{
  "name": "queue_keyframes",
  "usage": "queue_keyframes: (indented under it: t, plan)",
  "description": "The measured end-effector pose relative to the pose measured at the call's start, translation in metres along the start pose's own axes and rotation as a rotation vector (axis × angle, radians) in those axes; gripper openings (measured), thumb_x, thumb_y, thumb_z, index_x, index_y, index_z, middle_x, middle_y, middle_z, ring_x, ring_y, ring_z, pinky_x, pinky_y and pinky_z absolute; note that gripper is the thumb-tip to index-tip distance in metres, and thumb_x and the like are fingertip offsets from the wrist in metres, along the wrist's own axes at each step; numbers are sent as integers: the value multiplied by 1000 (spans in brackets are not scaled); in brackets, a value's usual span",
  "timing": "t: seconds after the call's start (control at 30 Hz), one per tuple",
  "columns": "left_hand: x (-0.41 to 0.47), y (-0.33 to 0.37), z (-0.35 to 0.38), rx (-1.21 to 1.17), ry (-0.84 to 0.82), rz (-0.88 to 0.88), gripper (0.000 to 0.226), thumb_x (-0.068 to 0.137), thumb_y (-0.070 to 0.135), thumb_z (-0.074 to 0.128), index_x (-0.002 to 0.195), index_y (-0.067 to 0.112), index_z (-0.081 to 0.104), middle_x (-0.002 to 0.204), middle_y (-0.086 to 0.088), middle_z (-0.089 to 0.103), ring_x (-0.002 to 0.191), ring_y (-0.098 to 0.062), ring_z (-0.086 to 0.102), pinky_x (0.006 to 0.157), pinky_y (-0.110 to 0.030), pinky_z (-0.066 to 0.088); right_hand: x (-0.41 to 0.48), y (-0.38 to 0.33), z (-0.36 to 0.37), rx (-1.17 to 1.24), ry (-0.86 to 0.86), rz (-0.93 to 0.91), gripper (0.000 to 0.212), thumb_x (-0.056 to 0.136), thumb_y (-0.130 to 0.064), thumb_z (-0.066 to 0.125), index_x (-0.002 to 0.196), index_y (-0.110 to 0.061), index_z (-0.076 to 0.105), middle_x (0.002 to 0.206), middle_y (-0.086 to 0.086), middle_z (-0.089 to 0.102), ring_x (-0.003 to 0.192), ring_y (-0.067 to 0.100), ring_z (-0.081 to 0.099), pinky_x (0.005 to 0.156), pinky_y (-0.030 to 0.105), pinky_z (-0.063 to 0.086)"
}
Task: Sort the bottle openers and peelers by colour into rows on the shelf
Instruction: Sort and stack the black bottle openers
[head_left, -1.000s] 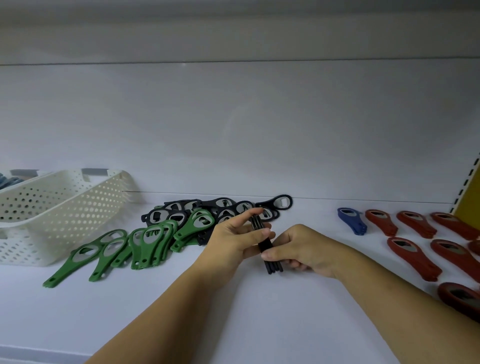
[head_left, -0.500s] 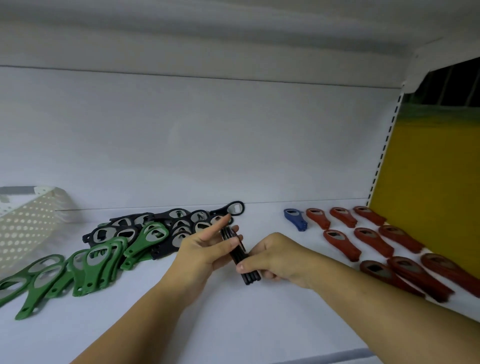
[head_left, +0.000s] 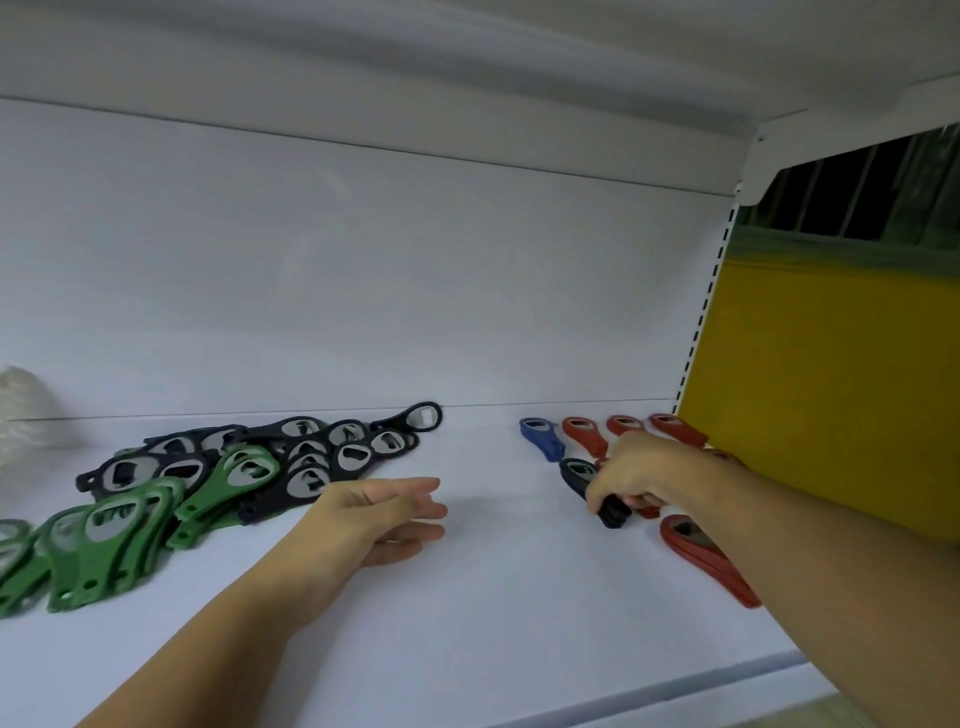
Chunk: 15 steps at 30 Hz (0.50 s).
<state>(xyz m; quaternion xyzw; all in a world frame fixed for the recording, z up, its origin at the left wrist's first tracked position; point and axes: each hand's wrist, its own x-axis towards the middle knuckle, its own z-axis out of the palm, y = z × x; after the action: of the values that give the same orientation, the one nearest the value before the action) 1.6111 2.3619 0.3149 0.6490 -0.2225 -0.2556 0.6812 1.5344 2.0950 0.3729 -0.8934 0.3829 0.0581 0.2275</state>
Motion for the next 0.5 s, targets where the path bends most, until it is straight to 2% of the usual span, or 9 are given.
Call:
queue_keyframes:
  t: [0.1,0.23,0.3,0.4,0.5]
  plan:
    - [-1,1,1,24,-11,0,20,80,15,72,100,15,74,98,-9,74,91,-24,71,79,-29,55,6,-3,1,-26,-13,26,25,68,-18,81,72,-5,60,51,4,52,37,12,40,38,16,30]
    - [-2,1,1,51,-12,9,15,88,13,65,95,16,77,97,-10,74,90,-25,71,79,-31,55,15,-9,6,-109,-14,3,25,68,-22,80,74,-7,61,59,3,56,52,14,49,50,22,39]
    - [-2,3,2,61,-27,21,11,83,20,72,91,18,78,97,-9,74,89,-25,71,77,-30,55,20,-12,6,-148,-13,-10,27,66,-24,81,74,-8,61,64,3,57,61,18,54,58,25,44]
    - [-1,3,1,81,-55,39,35,61,40,76,89,19,78,95,-7,75,87,-23,72,73,-27,55,22,-16,5,-225,-6,-29,35,67,-33,82,76,-10,57,69,3,55,70,19,56,62,26,45]
    - [-1,3,1,61,-37,41,36,59,39,75,87,18,79,94,-8,74,86,-24,72,74,-28,56,19,-19,3,-254,-16,-36,40,69,-42,80,72,-11,53,64,2,52,60,16,50,57,25,41]
